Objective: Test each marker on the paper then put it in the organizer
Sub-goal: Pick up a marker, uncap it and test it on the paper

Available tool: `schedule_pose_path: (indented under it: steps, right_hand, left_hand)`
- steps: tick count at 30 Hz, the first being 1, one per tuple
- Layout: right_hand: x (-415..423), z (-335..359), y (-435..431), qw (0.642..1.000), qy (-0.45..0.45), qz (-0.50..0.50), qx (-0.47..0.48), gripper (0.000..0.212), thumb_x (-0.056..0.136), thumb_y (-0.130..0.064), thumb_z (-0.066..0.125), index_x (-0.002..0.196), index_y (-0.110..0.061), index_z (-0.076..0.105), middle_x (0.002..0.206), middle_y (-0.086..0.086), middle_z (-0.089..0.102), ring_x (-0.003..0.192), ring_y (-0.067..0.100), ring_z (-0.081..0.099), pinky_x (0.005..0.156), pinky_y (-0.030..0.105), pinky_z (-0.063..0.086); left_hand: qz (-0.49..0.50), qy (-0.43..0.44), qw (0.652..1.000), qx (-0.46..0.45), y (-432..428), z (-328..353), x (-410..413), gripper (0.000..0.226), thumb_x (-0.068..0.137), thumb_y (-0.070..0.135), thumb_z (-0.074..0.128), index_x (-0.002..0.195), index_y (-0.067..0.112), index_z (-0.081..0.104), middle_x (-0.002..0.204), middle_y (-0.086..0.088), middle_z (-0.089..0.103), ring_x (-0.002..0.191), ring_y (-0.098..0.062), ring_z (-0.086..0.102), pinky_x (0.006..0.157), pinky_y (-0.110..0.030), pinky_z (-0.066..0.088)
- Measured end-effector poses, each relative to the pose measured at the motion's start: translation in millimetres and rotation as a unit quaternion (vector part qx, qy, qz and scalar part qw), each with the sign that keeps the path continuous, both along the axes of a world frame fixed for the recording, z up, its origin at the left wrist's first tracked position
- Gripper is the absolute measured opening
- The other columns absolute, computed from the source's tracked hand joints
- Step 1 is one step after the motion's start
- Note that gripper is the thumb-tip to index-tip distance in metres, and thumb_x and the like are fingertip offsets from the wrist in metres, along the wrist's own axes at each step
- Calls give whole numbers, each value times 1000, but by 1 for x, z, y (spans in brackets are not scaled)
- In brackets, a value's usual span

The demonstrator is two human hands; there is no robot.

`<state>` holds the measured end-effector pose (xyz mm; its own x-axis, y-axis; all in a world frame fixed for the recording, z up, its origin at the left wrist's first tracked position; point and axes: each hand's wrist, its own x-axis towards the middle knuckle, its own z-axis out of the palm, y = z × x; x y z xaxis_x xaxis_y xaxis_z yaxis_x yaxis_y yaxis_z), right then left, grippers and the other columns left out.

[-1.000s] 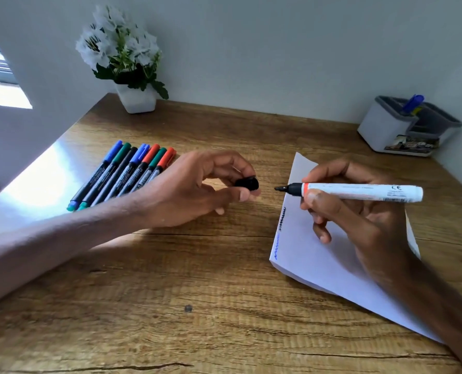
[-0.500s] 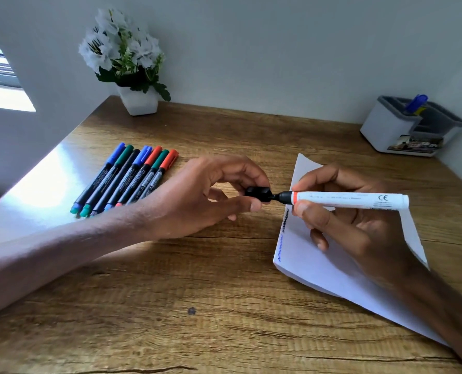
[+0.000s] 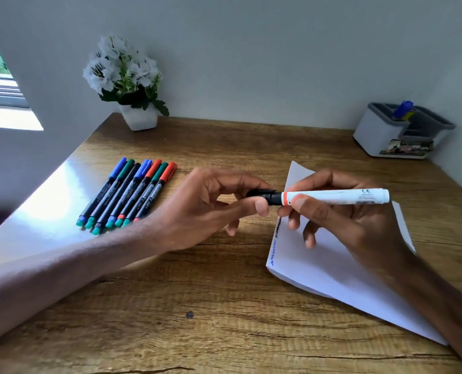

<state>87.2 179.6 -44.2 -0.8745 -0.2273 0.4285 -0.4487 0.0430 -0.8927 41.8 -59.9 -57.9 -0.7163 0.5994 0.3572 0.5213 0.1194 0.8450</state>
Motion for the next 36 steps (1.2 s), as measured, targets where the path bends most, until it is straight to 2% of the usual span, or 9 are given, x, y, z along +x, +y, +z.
schedule_pose_path:
  steps: [5, 8, 13, 19, 23, 26, 30, 33, 36]
  right_hand:
    - [-1, 1, 10, 999, 41, 0, -5, 12, 89, -3, 71, 96, 7, 71, 82, 23, 75, 62, 37, 69, 47, 35, 54]
    - [-2, 2, 16, 997, 75, 12, 11, 14, 90, -3, 71, 99, 7, 71, 83, 20, 75, 64, 34, 72, 49, 36, 56]
    - [-3, 5, 23, 996, 84, 20, 13, 15, 88, 0, 71, 99, 10, 70, 84, 19, 76, 66, 32, 73, 51, 38, 59]
    - [-10, 22, 31, 989, 108, -102, 28, 19, 87, -8, 77, 106, -4, 77, 92, 7, 80, 78, 28, 77, 58, 40, 64]
    - [-11, 30, 51, 978, 61, -197, -29, 19, 86, -15, 81, 104, -11, 81, 95, 0, 81, 84, 22, 77, 73, 39, 64]
    - [-16, 28, 61, 961, 84, -256, 69, 22, 84, -24, 84, 105, -18, 82, 94, -10, 81, 86, 9, 77, 75, 30, 63]
    - [-24, 21, 67, 933, 96, -293, 185, 30, 85, -43, 77, 108, -25, 80, 95, -14, 79, 84, 2, 74, 77, 35, 63]
    - [-33, 19, 82, 916, 96, -332, 203, 18, 89, -34, 75, 106, -28, 75, 93, -15, 76, 86, -1, 71, 78, 31, 62]
    - [-43, 28, 99, 901, 92, -382, 183, 23, 92, -21, 75, 114, -19, 69, 101, -7, 76, 91, 5, 73, 73, 11, 55]
  left_hand:
    - [-8, -8, 1000, -19, 9, 11, 1, 21, 99, 19, 67, 113, 8, 77, 96, 2, 76, 54, -31, 56, 47, -37, 47]
    - [-26, -18, 999, -31, 14, 17, -1, 22, 99, 20, 67, 117, 12, 77, 87, -4, 74, 54, -21, 52, 48, -30, 41]
    - [-61, -52, 996, -24, 20, 23, -4, 18, 98, 21, 66, 111, 16, 79, 84, -14, 69, 59, -26, 46, 49, -30, 37]
    - [5, -70, 996, 48, 44, 42, -28, 27, 92, 19, 71, 115, 4, 76, 92, -19, 72, 64, -17, 50, 54, -22, 44]
    - [24, -67, 994, 83, 66, 57, -43, 23, 93, 21, 73, 110, 5, 77, 84, -7, 72, 65, -14, 49, 57, -27, 37]
    - [33, -38, 993, 105, 87, 65, -48, 20, 93, 19, 76, 104, 3, 78, 81, -17, 65, 64, -24, 46, 56, -31, 35]
    - [60, -1, 992, 113, 121, 64, -50, 17, 87, 20, 82, 97, 6, 79, 79, -17, 72, 63, -19, 53, 56, -28, 43]
    - [80, 19, 994, 68, 140, 58, -57, 15, 89, 21, 80, 100, 10, 79, 81, -4, 77, 64, -5, 63, 60, -22, 51]
    - [31, 48, 996, -64, 146, 46, -64, 15, 88, 17, 81, 102, 13, 78, 86, 5, 77, 73, -1, 69, 68, -24, 60]
